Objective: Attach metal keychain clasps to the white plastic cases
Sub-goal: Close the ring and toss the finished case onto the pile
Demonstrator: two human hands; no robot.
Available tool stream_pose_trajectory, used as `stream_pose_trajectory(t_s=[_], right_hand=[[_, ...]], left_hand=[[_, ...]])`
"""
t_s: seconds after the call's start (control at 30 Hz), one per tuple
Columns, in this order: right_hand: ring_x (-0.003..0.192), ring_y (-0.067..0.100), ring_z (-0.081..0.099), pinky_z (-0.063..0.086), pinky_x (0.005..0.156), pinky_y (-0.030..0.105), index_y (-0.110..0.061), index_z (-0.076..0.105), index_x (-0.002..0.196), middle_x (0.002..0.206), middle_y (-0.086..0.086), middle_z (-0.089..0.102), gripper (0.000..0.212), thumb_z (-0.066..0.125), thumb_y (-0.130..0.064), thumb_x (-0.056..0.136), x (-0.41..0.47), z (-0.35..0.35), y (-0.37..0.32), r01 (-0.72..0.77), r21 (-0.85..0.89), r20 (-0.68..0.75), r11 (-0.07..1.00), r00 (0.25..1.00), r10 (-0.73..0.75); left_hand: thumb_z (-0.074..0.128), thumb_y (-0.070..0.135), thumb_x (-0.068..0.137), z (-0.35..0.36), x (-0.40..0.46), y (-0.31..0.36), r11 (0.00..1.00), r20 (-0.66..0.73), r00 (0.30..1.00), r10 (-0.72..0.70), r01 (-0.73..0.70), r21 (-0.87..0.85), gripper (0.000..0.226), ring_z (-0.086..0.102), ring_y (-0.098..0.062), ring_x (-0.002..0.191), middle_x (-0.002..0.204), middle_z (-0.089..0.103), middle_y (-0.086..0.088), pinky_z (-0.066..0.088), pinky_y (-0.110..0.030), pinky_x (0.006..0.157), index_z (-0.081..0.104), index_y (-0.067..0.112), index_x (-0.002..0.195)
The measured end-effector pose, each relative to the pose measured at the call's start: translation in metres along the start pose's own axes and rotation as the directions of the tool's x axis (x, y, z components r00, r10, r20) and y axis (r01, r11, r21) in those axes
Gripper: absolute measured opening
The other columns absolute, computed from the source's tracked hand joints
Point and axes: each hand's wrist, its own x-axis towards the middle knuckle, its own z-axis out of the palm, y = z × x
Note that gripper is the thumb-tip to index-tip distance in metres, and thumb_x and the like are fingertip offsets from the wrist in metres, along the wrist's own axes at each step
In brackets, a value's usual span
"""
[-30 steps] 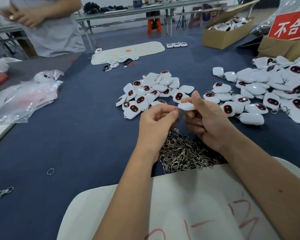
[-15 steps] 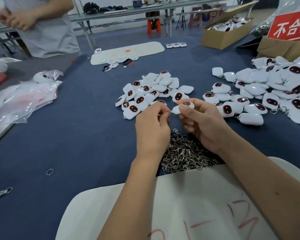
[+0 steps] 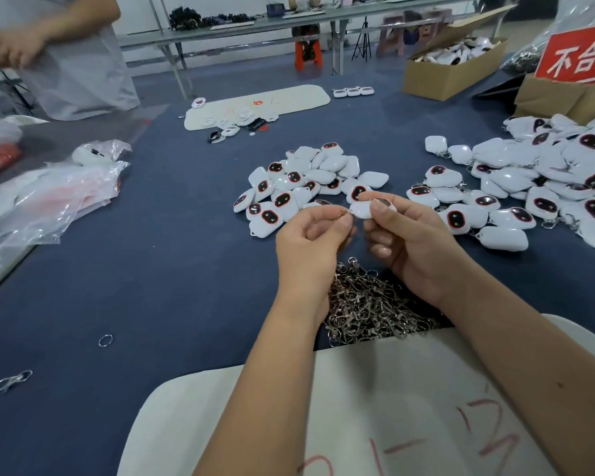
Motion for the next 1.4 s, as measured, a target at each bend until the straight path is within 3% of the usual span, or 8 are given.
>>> stream_pose_trajectory(t_s=[0.13, 0.23, 0.5, 0.67, 0.87, 1.1, 1.27, 1.4], right_hand=[[0.055, 0.007, 0.045, 0.042, 0.050, 0.018, -0.004, 0.066, 0.118, 0.074, 0.003, 0.062, 0.033, 0.067, -0.019, 0.089, 0.001, 0.000, 0.002, -0.019, -0.002, -0.005, 1.000, 1.000, 0.019], [0.055, 0.006, 0.044, 0.042, 0.049, 0.018, -0.005, 0.067, 0.113, 0.072, 0.002, 0.059, 0.029, 0.068, -0.019, 0.089, 0.001, -0.001, 0.001, -0.016, 0.001, -0.019, 1.000, 1.000, 0.016], [0.051, 0.006, 0.039, 0.040, 0.046, 0.020, -0.008, 0.068, 0.110, 0.067, -0.002, 0.053, 0.035, 0.074, -0.029, 0.083, -0.002, 0.004, 0.005, 0.020, -0.203, -0.059, 0.979, 0.998, -0.033], [0.054, 0.008, 0.042, 0.042, 0.048, 0.020, -0.006, 0.067, 0.113, 0.066, -0.001, 0.055, 0.031, 0.069, -0.023, 0.088, 0.000, 0.003, 0.003, 0.023, -0.088, -0.075, 0.996, 0.997, -0.030], [0.052, 0.009, 0.042, 0.040, 0.048, 0.022, -0.006, 0.068, 0.110, 0.065, 0.001, 0.055, 0.013, 0.062, -0.013, 0.100, 0.003, 0.001, 0.003, 0.029, -0.008, -0.150, 1.000, 0.988, -0.030], [0.048, 0.010, 0.042, 0.038, 0.043, 0.024, -0.014, 0.064, 0.107, 0.058, -0.007, 0.056, 0.009, 0.068, -0.012, 0.100, 0.006, -0.002, 0.006, 0.177, -0.240, -0.435, 0.954, 0.860, -0.269], [0.057, 0.014, 0.058, 0.051, 0.056, 0.026, -0.022, 0.047, 0.144, 0.083, -0.006, 0.067, 0.056, 0.071, -0.019, 0.094, 0.006, -0.010, 0.008, 0.166, -0.492, -0.609, 0.854, 0.635, -0.475], [0.070, 0.016, 0.063, 0.061, 0.081, 0.043, -0.023, 0.033, 0.156, 0.105, -0.005, 0.066, 0.074, 0.065, -0.011, 0.091, 0.005, -0.013, 0.008, 0.078, -0.636, -0.569, 0.768, 0.624, -0.535]], left_hand=[[0.075, -0.005, 0.087, -0.001, 0.000, 0.000, 0.995, -0.023, 0.999, -0.025, 0.023, -0.101, 0.016, 0.071, -0.015, 0.073, 0.074, 0.074, -0.005, 0.058, -0.025, 0.073, 0.072, 0.010, 0.090], [0.077, -0.005, 0.086, -0.004, 0.002, -0.001, 0.987, -0.016, 0.994, 0.104, -0.101, 0.123, 0.015, 0.072, -0.014, 0.075, 0.078, 0.075, -0.004, 0.059, -0.027, 0.077, 0.073, 0.009, 0.088], [0.067, -0.003, 0.088, -0.015, 0.002, -0.006, 0.616, 0.270, 0.891, 0.364, -0.448, 0.648, 0.020, 0.063, -0.013, 0.074, 0.076, 0.068, 0.008, 0.052, -0.031, 0.070, 0.071, 0.016, 0.081], [0.078, 0.002, 0.086, -0.010, 0.006, -0.007, 0.851, 0.062, 0.963, 0.264, -0.262, 0.456, 0.014, 0.071, -0.007, 0.072, 0.079, 0.076, 0.005, 0.058, -0.020, 0.073, 0.077, 0.016, 0.087], [0.076, 0.006, 0.087, -0.009, 0.005, -0.011, 0.830, 0.078, 0.960, 0.268, -0.272, 0.488, 0.014, 0.066, -0.005, 0.071, 0.080, 0.074, 0.008, 0.056, -0.019, 0.072, 0.076, 0.019, 0.088], [0.071, 0.032, 0.092, -0.013, 0.004, -0.011, 0.274, 0.299, 0.856, 0.422, -0.435, 0.858, 0.028, 0.044, -0.017, 0.130, 0.127, 0.065, 0.006, 0.037, -0.033, 0.110, 0.072, 0.022, 0.117], [0.049, 0.061, 0.099, -0.013, 0.007, -0.013, 0.141, 0.266, 0.942, 0.205, -0.297, 0.944, 0.061, 0.005, -0.022, 0.159, 0.168, 0.027, 0.002, 0.009, -0.043, 0.128, 0.043, 0.033, 0.152], [0.053, 0.056, 0.099, -0.011, 0.007, -0.014, 0.158, 0.288, 0.938, 0.194, -0.320, 0.934, 0.060, 0.024, -0.024, 0.153, 0.155, 0.046, 0.002, 0.020, -0.044, 0.125, 0.048, 0.024, 0.148]])
